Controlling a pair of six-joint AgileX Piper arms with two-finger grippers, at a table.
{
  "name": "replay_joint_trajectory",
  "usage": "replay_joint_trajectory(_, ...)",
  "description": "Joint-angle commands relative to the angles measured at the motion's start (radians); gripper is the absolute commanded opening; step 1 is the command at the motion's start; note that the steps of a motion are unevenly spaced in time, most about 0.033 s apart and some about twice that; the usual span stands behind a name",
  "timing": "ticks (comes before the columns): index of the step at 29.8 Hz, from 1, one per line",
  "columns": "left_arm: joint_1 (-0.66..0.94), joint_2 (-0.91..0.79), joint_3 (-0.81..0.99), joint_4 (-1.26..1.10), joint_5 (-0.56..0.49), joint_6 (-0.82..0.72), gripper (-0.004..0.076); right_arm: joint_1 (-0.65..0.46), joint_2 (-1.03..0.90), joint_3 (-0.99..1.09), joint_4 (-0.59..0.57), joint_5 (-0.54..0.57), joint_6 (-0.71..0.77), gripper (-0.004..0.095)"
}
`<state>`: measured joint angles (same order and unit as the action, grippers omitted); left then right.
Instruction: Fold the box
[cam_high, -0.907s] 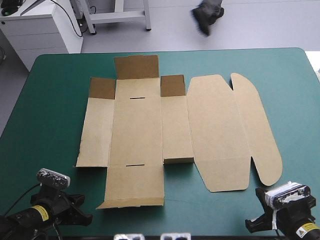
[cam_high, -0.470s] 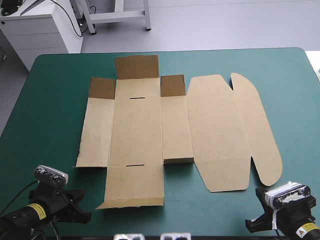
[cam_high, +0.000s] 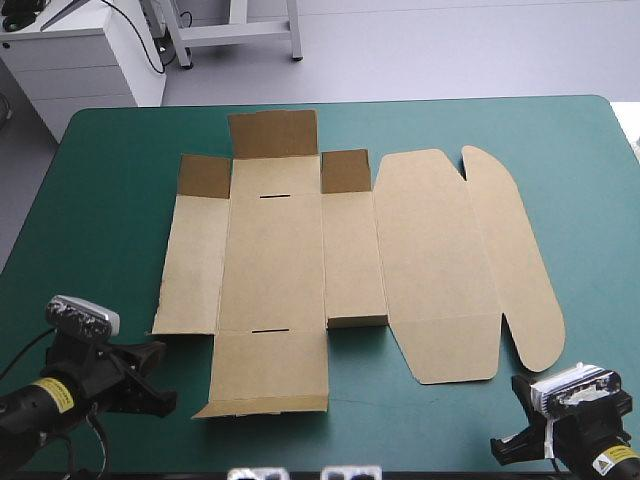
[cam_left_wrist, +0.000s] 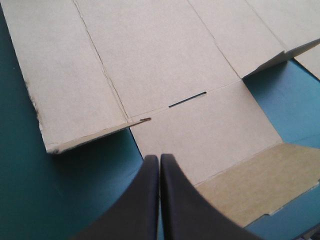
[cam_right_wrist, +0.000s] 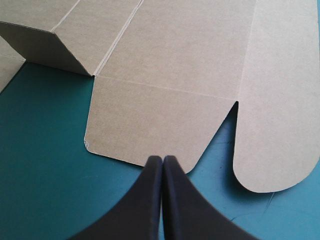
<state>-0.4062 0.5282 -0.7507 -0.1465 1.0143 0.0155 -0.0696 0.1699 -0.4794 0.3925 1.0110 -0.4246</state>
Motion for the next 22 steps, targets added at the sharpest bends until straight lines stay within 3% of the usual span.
replay_joint_trajectory(1, 0.002, 0.113, -0.1, -0.008, -0.058, -0.007, -0.0008, 0.002, 0.014, -0.021, 0.015, -0.066, -0.005, -0.002)
replay_joint_trajectory(7, 0.002, 0.349, -0.25, 0.092, -0.122, -0.007, -0.0001, 0.002, 0.014, -0.021, 0.015, -0.066, -0.005, -0.002)
replay_joint_trajectory(16, 0.042, 0.653, -0.474, 0.078, -0.125, 0.057, 0.0018, 0.002, 0.014, -0.021, 0.015, -0.065, -0.006, -0.002)
replay_joint_trajectory(19, 0.148, 0.712, -0.508, -0.044, -0.122, 0.154, 0.0018, 0.002, 0.014, -0.021, 0.015, -0.064, -0.006, -0.002)
replay_joint_trajectory(22, 0.308, 0.758, -0.512, -0.295, -0.061, 0.353, 0.0018, 0.002, 0.014, -0.021, 0.015, -0.064, -0.006, -0.002)
